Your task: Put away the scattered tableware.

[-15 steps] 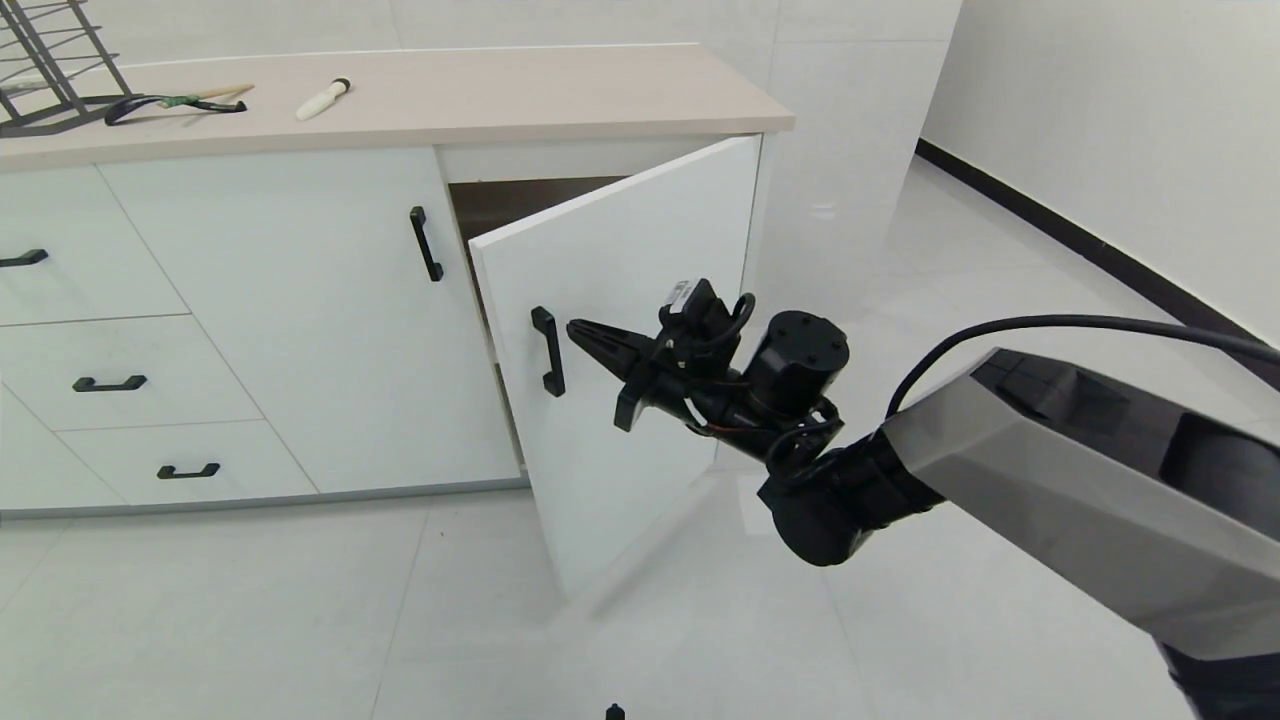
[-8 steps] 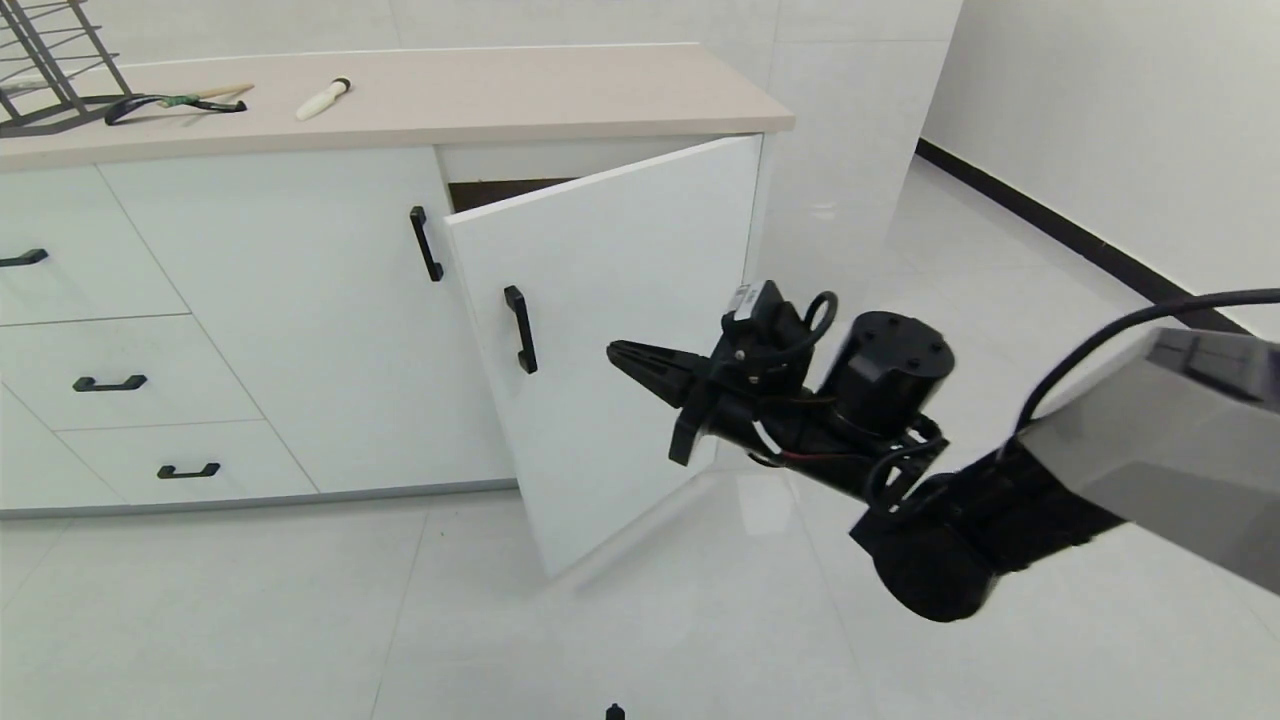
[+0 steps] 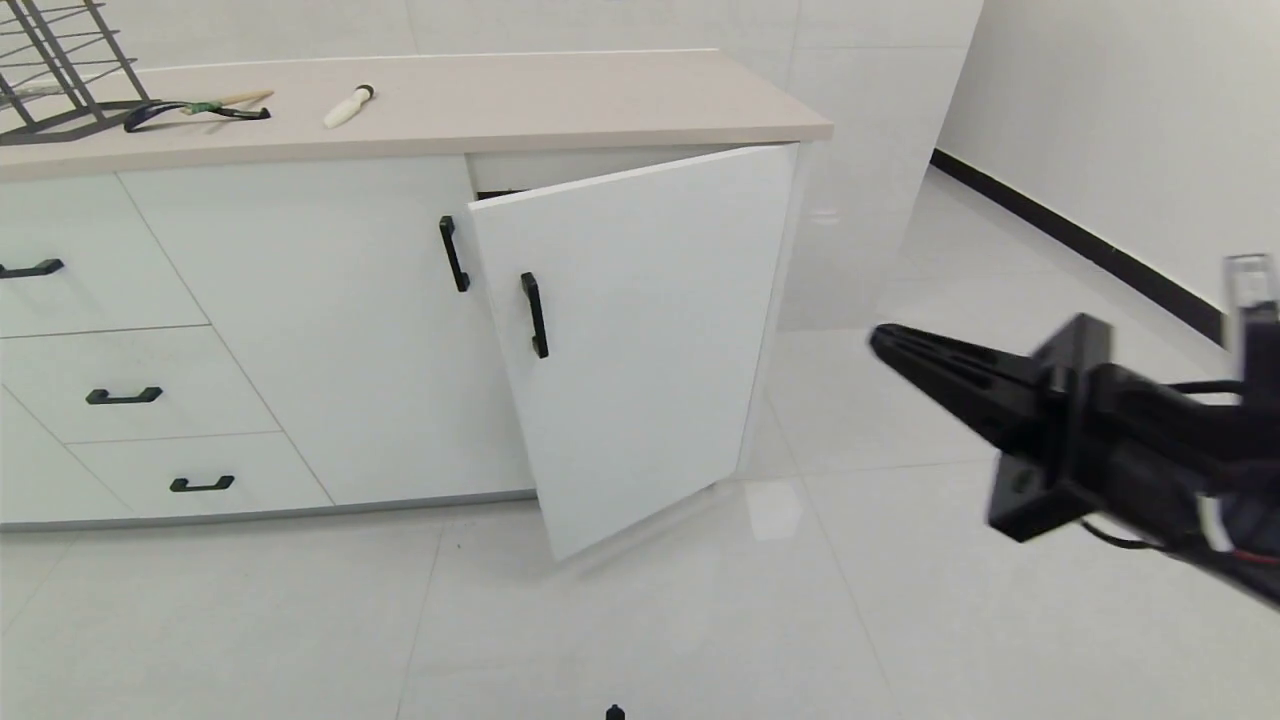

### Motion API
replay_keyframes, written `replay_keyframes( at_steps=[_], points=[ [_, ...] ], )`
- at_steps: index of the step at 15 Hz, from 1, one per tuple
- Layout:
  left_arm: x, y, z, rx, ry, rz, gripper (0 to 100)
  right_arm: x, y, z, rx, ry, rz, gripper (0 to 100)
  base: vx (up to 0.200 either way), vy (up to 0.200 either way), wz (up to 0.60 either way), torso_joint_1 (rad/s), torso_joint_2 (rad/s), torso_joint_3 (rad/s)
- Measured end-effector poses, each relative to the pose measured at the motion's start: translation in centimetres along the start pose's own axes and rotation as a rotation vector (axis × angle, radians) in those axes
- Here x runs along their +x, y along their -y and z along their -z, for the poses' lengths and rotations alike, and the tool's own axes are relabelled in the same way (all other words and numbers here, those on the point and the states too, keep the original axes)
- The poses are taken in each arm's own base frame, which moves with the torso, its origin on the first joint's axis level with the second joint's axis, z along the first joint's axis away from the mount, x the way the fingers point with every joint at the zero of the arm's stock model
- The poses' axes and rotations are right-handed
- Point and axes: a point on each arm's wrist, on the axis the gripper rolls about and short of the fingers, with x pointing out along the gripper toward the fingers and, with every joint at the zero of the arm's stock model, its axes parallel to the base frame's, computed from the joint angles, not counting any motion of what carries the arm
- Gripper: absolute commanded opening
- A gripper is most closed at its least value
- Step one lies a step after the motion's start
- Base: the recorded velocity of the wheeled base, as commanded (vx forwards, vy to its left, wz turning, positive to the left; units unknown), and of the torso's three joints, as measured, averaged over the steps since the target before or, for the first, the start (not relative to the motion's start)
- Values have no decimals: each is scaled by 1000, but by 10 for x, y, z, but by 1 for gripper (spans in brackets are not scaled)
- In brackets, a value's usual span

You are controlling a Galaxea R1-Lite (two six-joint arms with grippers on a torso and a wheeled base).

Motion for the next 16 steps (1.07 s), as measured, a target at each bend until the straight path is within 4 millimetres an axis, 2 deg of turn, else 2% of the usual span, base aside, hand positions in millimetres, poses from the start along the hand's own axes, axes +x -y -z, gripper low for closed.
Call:
replay_keyframes(
  at_steps=[3,5,6,9,12,16],
  points=[
    [0,0,0,0,0,0,100,-82,-14,-36,-112,69,166,0,200,200,0,1,5,5],
    [0,0,0,0,1,0,100,-128,-33,-53,-202,121,295,0,100,200,0,0,5,2],
    [0,0,0,0,1,-2,100,-143,-42,-55,-230,118,354,0,0,200,0,7,2,7],
    [0,0,0,0,1,-1,100,-177,-74,-40,-210,3,479,0,0,200,0,6,2,4],
    [0,0,0,1,0,0,100,-202,-106,-10,-119,-123,508,0,0,200,0,1,1,2],
    [0,0,0,0,0,-2,100,-224,-124,31,72,-342,762,0,0,200,0,0,5,5]
  ],
)
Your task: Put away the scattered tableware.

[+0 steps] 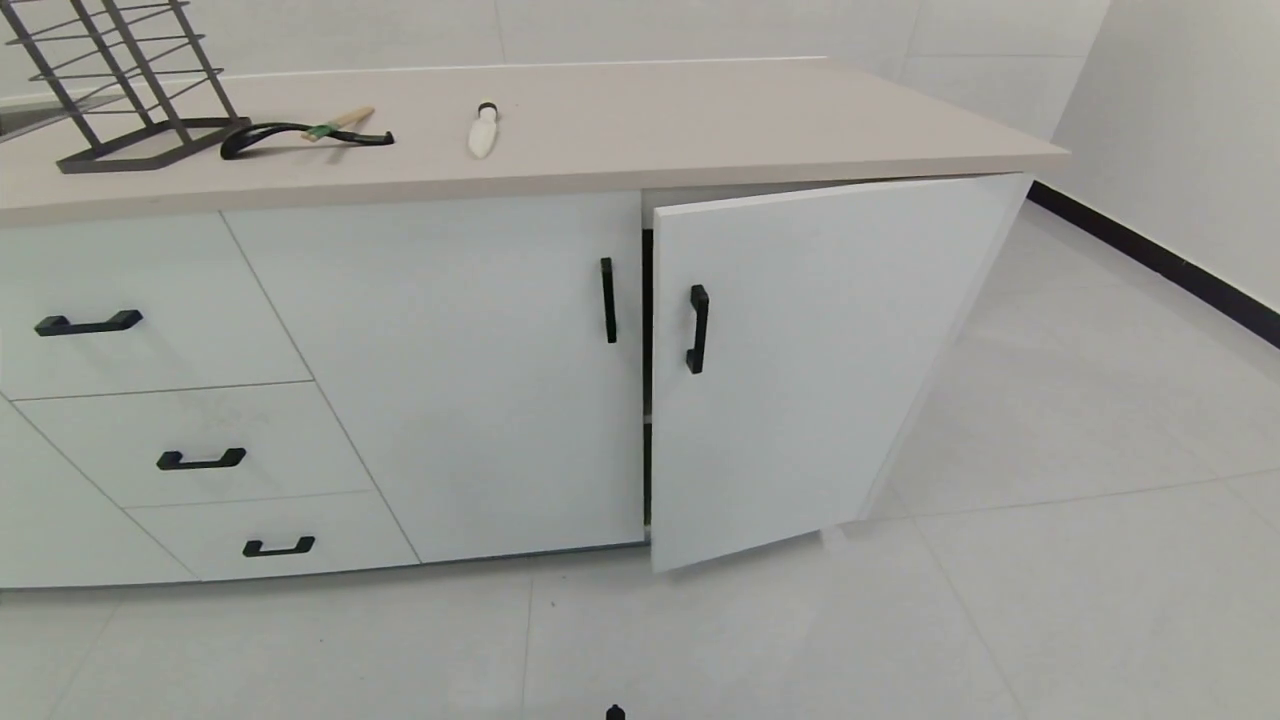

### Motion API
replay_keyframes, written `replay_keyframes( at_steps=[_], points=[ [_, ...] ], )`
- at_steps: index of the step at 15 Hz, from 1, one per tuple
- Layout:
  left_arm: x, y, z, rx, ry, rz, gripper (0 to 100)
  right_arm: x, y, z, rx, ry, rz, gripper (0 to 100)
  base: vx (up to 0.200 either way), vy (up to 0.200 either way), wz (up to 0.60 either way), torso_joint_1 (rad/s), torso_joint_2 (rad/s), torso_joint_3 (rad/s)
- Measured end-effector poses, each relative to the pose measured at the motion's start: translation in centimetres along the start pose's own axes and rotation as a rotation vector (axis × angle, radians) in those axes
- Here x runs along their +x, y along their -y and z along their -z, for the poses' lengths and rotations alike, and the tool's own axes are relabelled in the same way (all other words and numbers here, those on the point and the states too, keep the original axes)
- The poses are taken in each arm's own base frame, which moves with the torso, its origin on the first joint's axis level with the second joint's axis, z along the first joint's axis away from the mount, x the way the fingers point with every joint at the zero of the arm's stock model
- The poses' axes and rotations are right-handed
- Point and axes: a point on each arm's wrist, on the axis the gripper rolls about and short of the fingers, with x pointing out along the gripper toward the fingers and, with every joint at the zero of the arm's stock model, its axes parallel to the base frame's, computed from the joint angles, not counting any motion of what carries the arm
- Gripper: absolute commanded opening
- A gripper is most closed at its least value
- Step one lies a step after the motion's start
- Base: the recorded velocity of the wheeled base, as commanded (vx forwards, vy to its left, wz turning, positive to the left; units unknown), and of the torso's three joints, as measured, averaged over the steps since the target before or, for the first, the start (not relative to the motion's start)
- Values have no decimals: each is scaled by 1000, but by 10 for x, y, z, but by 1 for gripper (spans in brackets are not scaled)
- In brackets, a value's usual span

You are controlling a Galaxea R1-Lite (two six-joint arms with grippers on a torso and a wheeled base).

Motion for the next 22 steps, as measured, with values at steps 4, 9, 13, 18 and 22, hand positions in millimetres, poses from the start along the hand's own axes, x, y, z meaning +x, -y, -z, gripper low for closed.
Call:
replay_keyframes(
  at_steps=[4,9,13,18,22],
  points=[
    [0,0,0,1,0,0,100,-3,3,8,65,-38,171,0,0,200,0,4,2,2],
    [0,0,0,1,0,0,100,-4,3,8,66,-34,173,0,0,200,0,1,3,3],
    [0,0,0,0,0,0,100,-4,3,8,65,-33,173,0,0,200,300,2,1,4],
    [0,0,0,0,0,-3,100,-4,3,8,66,-32,173,0,0,40,240,1,2,2],
    [0,0,0,0,0,-1,100,-4,3,8,67,-33,173,0,100,0,0,0,0,1]
  ],
)
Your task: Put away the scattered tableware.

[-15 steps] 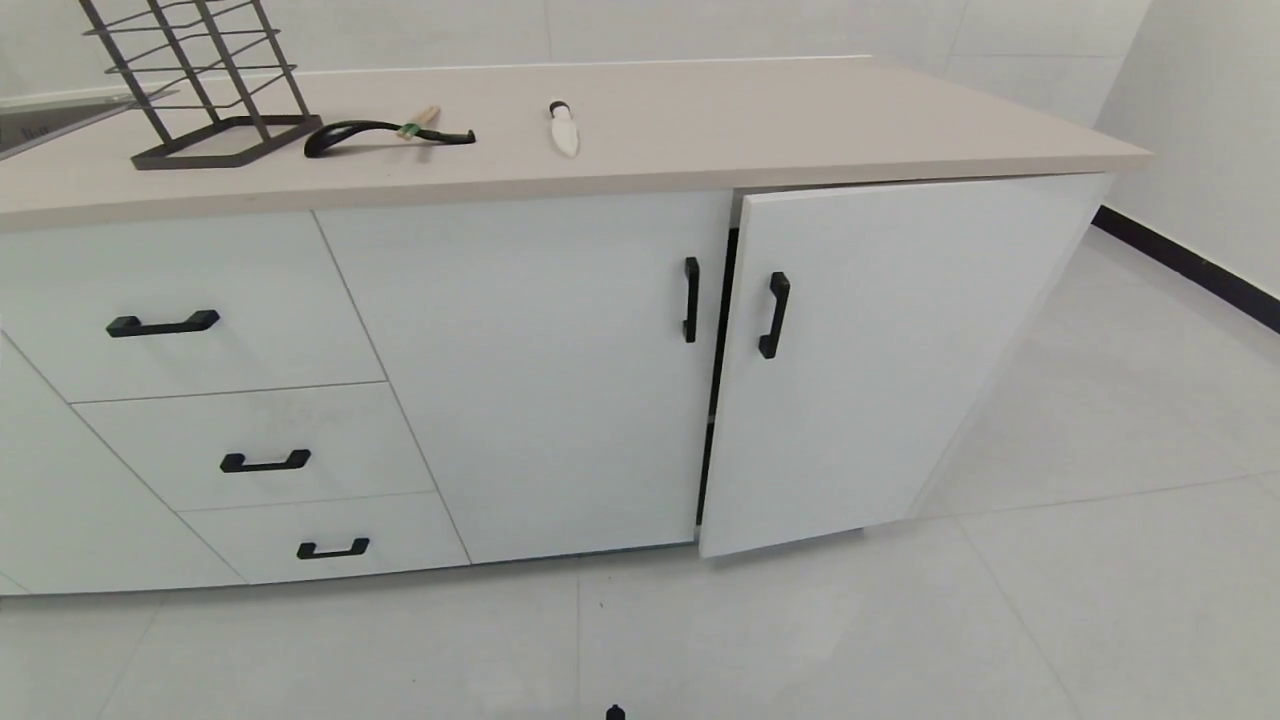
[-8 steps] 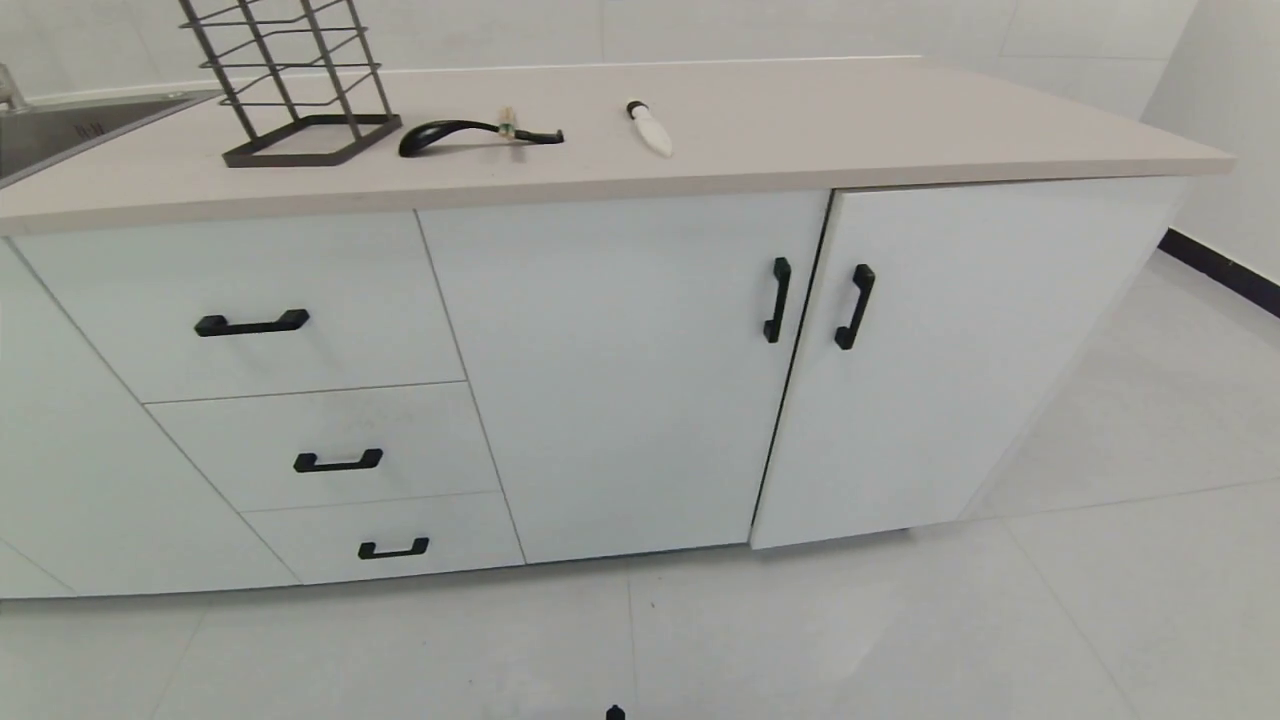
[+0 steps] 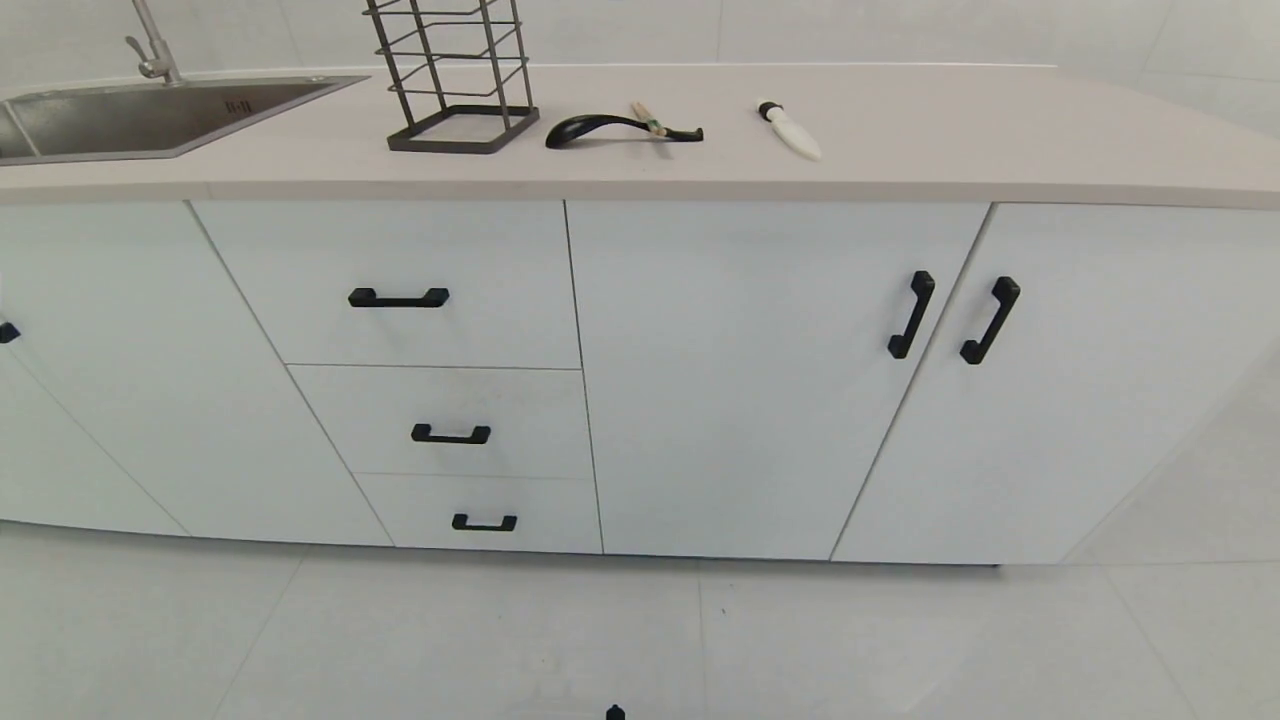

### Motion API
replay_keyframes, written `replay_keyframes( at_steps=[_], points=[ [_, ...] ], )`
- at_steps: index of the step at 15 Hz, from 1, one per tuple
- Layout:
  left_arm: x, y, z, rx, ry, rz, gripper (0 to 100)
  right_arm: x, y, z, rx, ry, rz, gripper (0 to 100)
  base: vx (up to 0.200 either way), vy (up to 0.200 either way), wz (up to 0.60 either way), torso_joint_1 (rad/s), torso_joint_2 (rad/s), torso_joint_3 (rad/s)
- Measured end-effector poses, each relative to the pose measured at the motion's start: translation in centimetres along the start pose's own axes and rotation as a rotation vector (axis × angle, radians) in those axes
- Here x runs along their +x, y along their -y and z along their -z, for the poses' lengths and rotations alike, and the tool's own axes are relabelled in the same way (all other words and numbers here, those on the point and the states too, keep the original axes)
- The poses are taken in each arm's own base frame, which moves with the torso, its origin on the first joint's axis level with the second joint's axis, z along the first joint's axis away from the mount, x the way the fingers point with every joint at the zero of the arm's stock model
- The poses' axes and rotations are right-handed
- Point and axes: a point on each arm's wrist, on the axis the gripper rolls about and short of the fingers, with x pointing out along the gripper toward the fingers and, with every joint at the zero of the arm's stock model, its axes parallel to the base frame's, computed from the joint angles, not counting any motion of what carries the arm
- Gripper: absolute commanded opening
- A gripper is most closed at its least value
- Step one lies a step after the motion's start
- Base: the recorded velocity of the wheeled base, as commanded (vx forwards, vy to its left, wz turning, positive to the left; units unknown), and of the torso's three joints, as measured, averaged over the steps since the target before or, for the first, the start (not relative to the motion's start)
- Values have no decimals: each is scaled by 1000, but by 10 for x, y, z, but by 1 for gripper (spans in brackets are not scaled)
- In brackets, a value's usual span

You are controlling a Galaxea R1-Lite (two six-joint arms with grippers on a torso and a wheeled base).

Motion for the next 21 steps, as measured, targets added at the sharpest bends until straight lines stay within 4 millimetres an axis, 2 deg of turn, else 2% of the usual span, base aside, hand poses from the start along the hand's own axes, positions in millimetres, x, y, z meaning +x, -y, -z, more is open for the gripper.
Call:
replay_keyframes(
  at_steps=[5,7,10,11,21],
  points=[
    [0,0,0,0,0,0,100,0,0,0,0,-1,0,0,200,0,0,3,4,0],
    [0,0,0,0,1,0,100,0,0,0,0,-1,0,0,200,200,0,0,2,2],
    [0,0,0,2,1,-3,100,0,0,0,0,-2,-1,0,0,200,400,7,6,-5],
    [0,0,0,3,0,-3,100,0,0,0,0,-1,0,0,0,0,600,2,7,7],
    [0,0,0,4,1,3,100,0,0,0,0,-2,0,0,0,0,0,0,0,0]
  ],
)
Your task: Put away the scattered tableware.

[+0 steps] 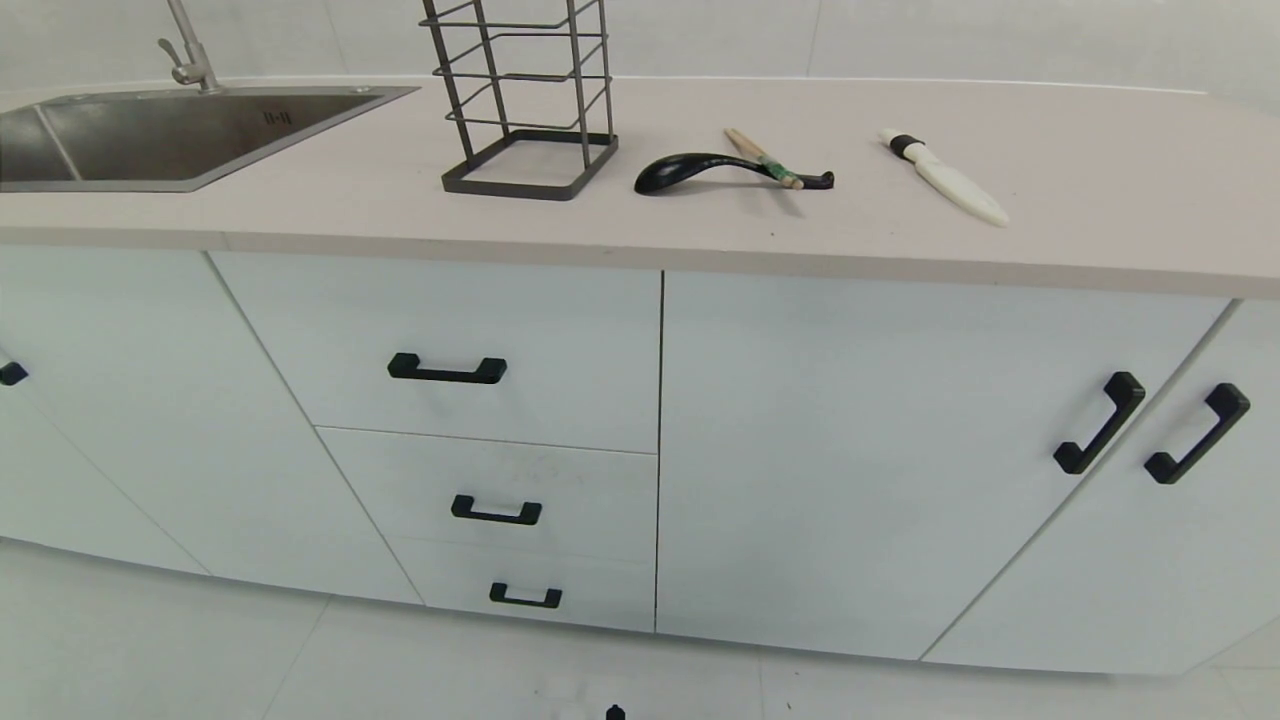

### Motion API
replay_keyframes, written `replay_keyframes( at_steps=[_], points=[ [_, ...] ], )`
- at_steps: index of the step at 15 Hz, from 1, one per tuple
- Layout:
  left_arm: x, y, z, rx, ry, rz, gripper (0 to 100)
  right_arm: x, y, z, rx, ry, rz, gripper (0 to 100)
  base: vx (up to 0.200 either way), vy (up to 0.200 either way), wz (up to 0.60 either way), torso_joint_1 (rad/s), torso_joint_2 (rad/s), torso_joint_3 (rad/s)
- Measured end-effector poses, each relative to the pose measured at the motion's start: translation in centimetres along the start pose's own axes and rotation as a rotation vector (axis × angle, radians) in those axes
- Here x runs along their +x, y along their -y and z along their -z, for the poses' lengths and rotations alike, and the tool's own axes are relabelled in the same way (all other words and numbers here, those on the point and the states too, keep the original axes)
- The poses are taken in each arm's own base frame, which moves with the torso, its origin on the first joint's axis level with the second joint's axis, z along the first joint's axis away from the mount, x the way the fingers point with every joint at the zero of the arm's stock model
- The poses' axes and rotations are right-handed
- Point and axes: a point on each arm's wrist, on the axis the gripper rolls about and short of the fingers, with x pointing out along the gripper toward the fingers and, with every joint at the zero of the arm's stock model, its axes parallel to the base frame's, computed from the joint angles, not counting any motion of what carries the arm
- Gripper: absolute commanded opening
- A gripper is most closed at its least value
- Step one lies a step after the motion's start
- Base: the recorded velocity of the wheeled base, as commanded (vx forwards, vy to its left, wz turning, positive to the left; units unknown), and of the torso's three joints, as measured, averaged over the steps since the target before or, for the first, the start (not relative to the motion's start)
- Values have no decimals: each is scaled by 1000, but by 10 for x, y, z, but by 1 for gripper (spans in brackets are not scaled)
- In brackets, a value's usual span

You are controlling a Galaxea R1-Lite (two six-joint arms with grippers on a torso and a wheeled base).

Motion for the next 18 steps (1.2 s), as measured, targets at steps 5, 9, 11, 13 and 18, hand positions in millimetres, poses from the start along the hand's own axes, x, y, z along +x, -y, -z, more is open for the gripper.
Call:
replay_keyframes(
  at_steps=[5,9,11,13,18],
  points=[
    [0,0,0,0,0,4,100,0,0,0,0,0,-1,0,0,0,0,0,0,0],
    [0,1,0,19,1,41,100,0,0,0,1,0,-1,0,0,0,0,0,0,0],
    [-2,1,-14,74,114,51,100,0,0,0,2,0,0,0,0,0,0,0,0,0],
    [-12,3,-57,159,359,83,100,0,0,0,2,0,0,0,0,0,0,0,0,0],
    [4,9,-110,511,383,364,100,0,0,0,2,0,0,0,0,0,0,0,0,0]
  ],
)
